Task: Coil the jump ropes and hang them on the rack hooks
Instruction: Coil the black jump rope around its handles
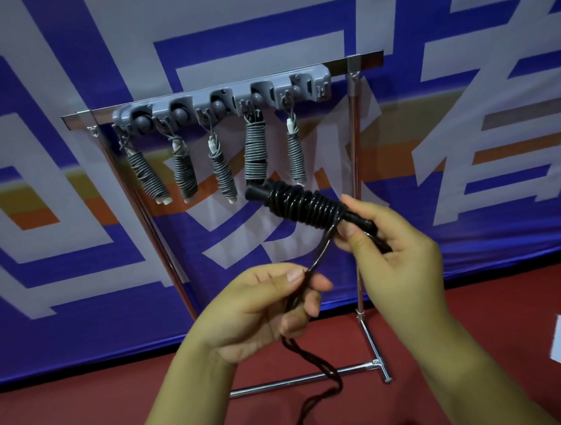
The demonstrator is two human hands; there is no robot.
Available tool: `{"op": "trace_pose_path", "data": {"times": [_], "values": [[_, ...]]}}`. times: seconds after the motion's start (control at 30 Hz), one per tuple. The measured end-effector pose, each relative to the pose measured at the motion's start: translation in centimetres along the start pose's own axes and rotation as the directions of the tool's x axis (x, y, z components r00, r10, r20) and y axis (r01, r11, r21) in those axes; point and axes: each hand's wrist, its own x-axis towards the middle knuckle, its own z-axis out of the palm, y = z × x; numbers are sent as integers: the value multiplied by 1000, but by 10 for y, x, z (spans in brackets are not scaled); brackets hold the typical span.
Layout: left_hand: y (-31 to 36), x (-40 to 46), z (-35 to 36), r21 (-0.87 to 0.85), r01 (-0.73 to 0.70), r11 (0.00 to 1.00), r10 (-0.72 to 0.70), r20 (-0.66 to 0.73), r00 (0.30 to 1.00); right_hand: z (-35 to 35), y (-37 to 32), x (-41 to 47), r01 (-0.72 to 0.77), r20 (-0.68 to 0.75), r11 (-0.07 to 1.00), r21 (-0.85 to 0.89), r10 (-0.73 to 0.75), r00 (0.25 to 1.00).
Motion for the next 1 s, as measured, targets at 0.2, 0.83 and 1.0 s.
{"op": "trace_pose_path", "data": {"times": [0.2,0.83,1.0], "values": [[2,8,-8,150,-57,987,76,-122,990,8,3,17,-62,32,996,59,61,998],[3,32,13,504,-130,854,357,-385,851,14,2,38,-295,55,924,245,291,955],[4,36,15,464,-132,876,358,-441,823,17,-1,37,-300,58,919,257,295,954]]}}
